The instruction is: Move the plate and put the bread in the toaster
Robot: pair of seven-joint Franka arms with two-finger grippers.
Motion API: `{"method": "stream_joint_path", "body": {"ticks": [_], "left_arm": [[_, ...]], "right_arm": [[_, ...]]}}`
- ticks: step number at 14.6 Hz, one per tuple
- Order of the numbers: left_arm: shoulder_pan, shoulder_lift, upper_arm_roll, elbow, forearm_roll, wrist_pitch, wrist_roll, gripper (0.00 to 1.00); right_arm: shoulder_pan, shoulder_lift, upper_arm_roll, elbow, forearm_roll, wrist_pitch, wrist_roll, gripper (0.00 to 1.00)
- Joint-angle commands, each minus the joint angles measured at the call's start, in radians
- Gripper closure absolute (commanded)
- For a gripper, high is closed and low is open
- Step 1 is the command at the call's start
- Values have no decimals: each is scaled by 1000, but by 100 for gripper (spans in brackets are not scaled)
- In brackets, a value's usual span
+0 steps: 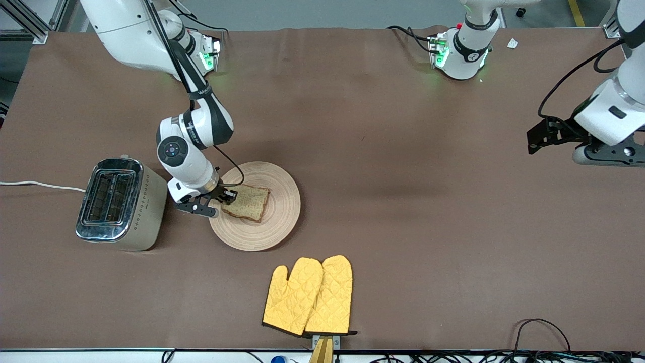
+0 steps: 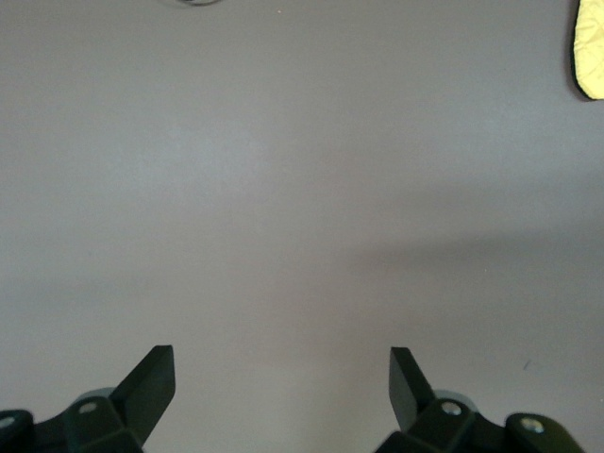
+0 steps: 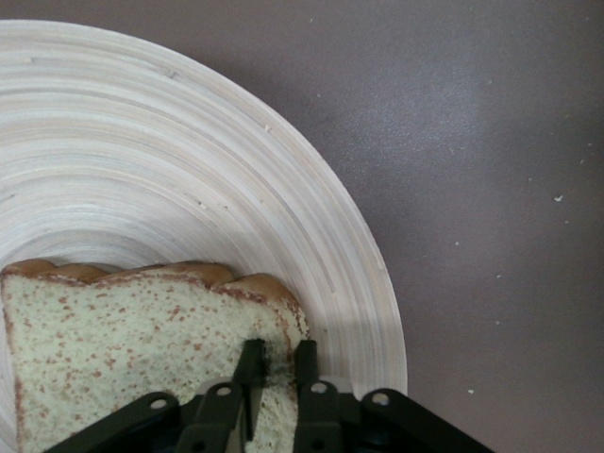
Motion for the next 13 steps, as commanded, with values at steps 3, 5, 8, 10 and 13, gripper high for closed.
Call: {"method": "stream_joint_path", "body": {"ticks": [3, 5, 8, 10, 13], "left_arm": [[27, 3, 2, 51, -13, -41, 16, 0], [21, 0, -2, 53, -10, -41, 14, 0], [24, -2, -4, 53, -12, -43, 14, 0], [26, -3, 1, 53, -12, -47, 24, 0], [43, -5, 10, 53, -16, -53, 97, 0]], "right_arm": [[-12, -3, 8, -17, 5, 17, 14, 95], [-12, -3, 8, -10, 5, 5, 40, 99], [-13, -17, 8, 32, 5, -65, 40, 100], [-16, -60, 5, 122, 5, -256, 46, 100], [-22, -97, 5, 268, 5, -493, 51, 100]]}}
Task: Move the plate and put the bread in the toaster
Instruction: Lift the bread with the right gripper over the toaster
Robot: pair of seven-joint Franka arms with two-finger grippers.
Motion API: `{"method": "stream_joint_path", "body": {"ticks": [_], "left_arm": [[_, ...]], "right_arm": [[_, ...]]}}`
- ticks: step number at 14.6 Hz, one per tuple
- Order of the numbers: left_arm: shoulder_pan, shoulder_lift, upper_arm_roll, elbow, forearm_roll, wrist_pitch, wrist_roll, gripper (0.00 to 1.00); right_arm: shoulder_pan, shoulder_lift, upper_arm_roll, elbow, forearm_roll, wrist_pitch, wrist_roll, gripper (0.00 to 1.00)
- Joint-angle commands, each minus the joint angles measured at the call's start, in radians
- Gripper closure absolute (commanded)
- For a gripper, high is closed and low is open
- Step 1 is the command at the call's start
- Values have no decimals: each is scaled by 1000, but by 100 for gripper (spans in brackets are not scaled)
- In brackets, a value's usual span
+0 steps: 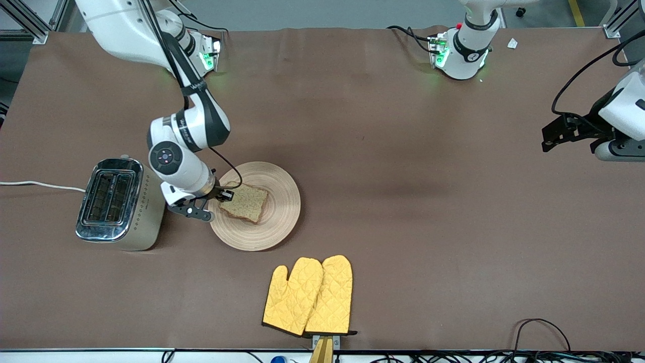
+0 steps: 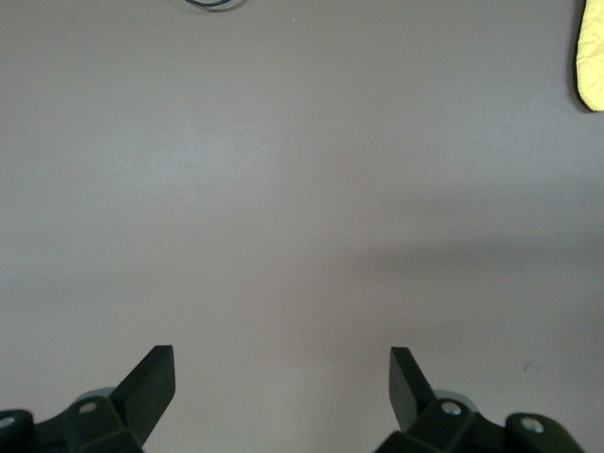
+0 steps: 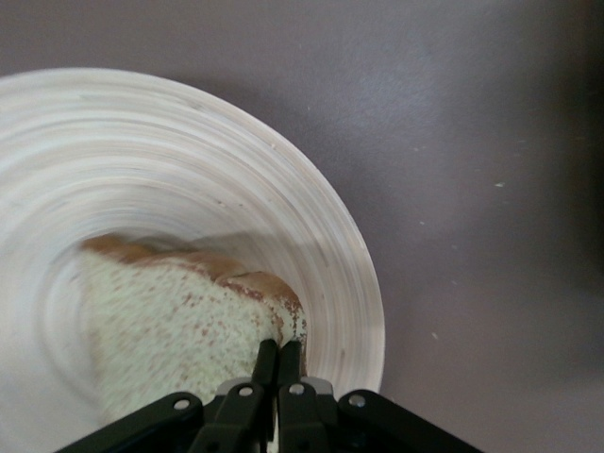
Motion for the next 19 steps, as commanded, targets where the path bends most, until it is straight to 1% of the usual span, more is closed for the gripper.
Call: {"method": "stream_joint_path", "body": {"ticks": [1, 3, 4, 6, 7, 9, 11, 12, 13, 15, 16, 19], "left_arm": [[20, -3, 8, 17, -14, -24, 78, 0], [11, -5, 39, 17, -14, -24, 79, 0], [8, -5, 46, 17, -14, -24, 78, 0], [14, -6, 39, 16, -13, -24, 61, 0], [14, -6, 39, 17, -11, -22, 61, 0], [12, -9, 39, 17, -11, -22, 61, 0], [1, -23, 40, 17, -11, -22, 61, 0], [-8, -26, 42, 17, -11, -24, 56, 0], [-40, -34, 52, 16, -5, -24, 56, 0], [-80, -37, 85, 16, -1, -39, 53, 0], [-84, -32, 85, 16, 0, -48, 41, 0], [-74, -26, 79, 14, 0, -47, 21, 0]], "right_arm": [[-15, -44, 7, 132, 3, -209, 9, 100], [-15, -43, 4, 256, -24, -364, -3, 100], [-15, -43, 6, 299, -87, -426, -6, 100], [-6, -43, 12, 351, -242, -530, -15, 100], [-1, -44, 12, 364, -309, -578, -40, 100], [-1, -49, 12, 384, -414, -655, -122, 100], [-1, -52, 12, 390, -558, -728, -211, 100], [-3, -55, 10, 390, -622, -748, -243, 100], [-9, -64, 9, 393, -668, -762, -282, 100], [-29, -66, 3, 393, -739, -765, -326, 100], [-49, -63, 3, 392, -782, -765, -327, 100], [-72, -57, 1, 392, -827, -764, -308, 100]]}}
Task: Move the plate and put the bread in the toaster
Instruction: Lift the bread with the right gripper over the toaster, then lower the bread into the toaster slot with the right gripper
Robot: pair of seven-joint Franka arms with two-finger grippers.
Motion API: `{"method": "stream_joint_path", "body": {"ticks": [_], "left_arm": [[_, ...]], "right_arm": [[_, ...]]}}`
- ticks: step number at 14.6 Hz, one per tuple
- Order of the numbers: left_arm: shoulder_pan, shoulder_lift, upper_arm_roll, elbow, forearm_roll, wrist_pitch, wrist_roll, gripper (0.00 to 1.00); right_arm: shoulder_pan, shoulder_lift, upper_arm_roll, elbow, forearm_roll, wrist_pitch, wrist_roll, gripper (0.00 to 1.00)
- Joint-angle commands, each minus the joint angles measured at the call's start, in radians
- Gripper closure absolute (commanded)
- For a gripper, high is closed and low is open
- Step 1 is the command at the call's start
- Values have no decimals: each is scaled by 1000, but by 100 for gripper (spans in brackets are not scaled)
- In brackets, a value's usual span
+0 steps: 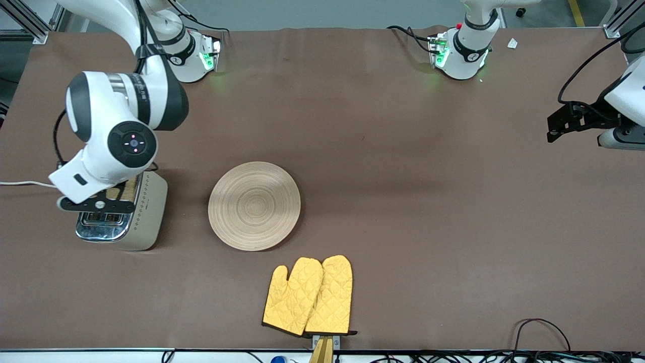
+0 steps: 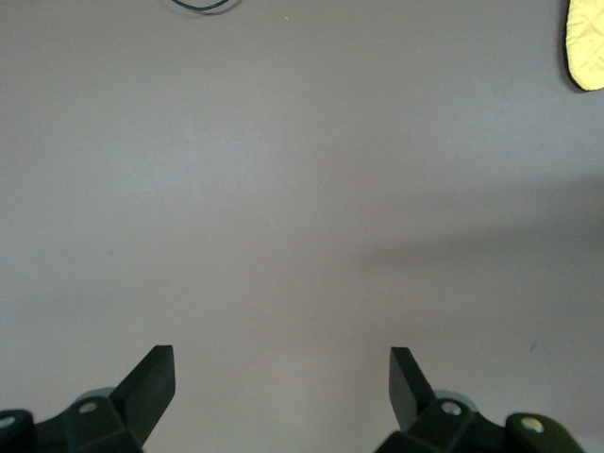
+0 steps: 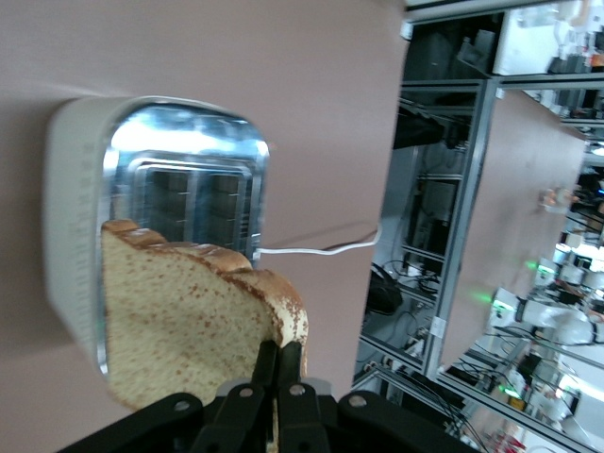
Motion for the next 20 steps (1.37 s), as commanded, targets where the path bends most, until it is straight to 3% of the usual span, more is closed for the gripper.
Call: {"method": "stream_joint_path", "body": {"ticks": [1, 7, 20], "left_arm": [[-4, -5, 9, 1, 0, -14, -9, 0], [4, 4, 15, 2, -8, -9, -8, 0], [2, 4, 15, 2, 0, -10, -8, 0]], "right_arm": [[-23, 6, 8, 1, -59, -9, 13, 100], [-20, 69, 8, -4, -136, -9, 122, 100], [-9, 148, 9, -22, -144, 0, 232, 100]]}}
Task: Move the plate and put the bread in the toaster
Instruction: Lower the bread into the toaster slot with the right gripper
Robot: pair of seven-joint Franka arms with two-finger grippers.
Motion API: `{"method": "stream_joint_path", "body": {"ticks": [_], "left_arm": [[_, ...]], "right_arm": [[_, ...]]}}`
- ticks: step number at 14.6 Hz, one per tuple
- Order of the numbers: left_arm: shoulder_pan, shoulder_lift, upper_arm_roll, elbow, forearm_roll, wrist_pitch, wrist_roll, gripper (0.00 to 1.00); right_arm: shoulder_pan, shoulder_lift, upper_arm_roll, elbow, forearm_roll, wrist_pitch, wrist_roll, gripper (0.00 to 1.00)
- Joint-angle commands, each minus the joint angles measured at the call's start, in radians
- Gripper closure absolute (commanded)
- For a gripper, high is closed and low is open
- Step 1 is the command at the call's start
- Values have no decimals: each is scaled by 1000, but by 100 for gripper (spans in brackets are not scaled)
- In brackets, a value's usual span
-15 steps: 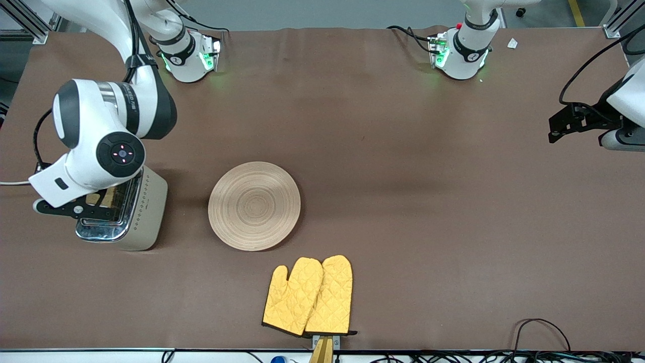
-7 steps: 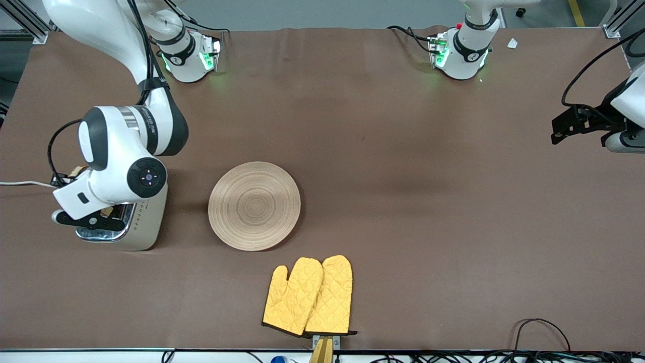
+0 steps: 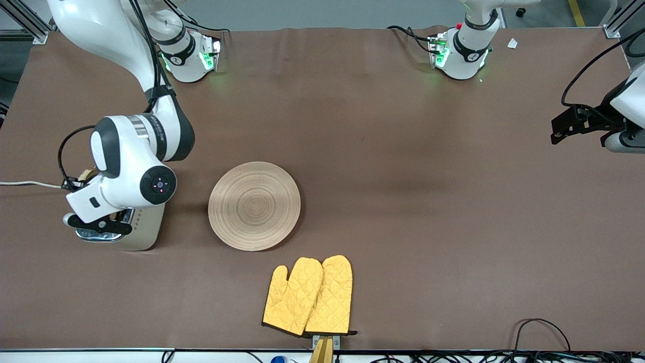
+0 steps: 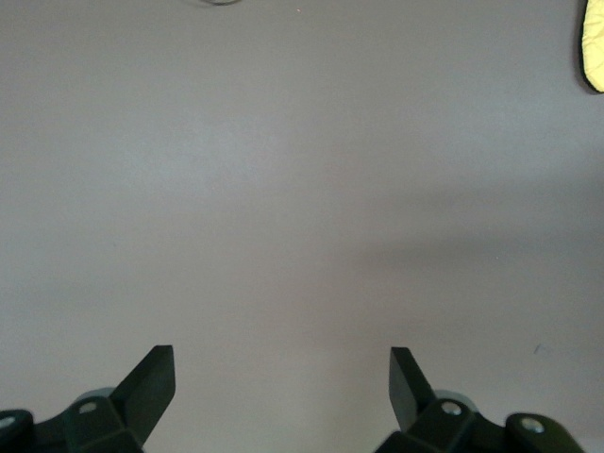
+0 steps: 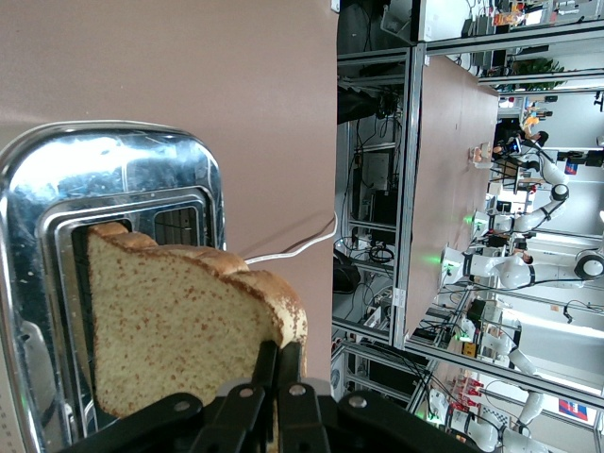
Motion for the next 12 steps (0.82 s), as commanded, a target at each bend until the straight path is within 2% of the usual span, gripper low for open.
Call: {"method": "stream_joint_path", "body": {"ticks": [1, 7, 10, 11, 12], "left_arm": [[-2, 0, 4, 5, 0, -8, -6, 0], [-4, 0, 4, 5, 1, -8, -7, 0], [-7, 0, 4, 5, 3, -10, -7, 0], [-5, 0, 4, 5, 1, -8, -7, 0], [-5, 0, 4, 5, 1, -10, -7, 0]], "right_arm": [[1, 5, 4, -28, -28, 5, 22, 100], [-9, 49, 4, -51, -25, 63, 54, 99], [-9, 66, 6, -67, -15, 97, 87, 96], [-13, 65, 6, -68, -14, 106, 87, 84], [-22, 65, 6, -68, -14, 106, 87, 66]]}}
